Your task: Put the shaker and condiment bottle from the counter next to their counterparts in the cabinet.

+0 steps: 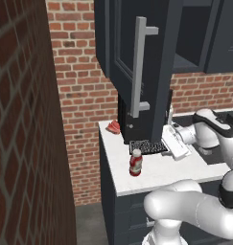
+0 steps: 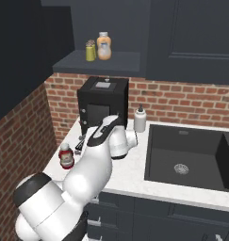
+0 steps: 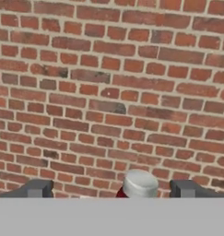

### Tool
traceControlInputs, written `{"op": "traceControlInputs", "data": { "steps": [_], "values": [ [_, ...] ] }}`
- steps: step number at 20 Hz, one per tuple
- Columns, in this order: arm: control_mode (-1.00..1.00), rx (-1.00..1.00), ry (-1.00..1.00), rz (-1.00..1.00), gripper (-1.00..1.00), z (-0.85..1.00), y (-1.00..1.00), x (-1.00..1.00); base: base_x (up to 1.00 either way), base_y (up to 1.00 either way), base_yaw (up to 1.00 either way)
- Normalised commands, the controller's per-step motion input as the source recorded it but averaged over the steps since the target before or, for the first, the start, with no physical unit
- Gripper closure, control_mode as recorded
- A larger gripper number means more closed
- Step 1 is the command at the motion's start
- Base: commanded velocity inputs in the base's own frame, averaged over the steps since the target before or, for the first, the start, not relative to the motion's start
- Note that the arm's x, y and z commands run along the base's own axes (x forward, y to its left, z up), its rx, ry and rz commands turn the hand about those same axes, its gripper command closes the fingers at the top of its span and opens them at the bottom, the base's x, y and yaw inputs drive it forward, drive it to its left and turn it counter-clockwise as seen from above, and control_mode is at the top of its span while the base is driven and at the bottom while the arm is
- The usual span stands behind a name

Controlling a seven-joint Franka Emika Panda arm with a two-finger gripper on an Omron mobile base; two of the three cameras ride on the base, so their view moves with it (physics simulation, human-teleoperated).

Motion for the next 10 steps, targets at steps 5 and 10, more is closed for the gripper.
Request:
{"op": "traceControlInputs", "data": {
  "steps": [5,10],
  "values": [
    [-1.00,0.01,0.00,0.00,-1.00,-0.01,0.31,-0.02,0.00,0.00,0.00],
    [-1.00,0.00,0.00,0.00,-1.00,-0.07,0.41,-0.01,0.00,0.00,0.00]
  ]
}}
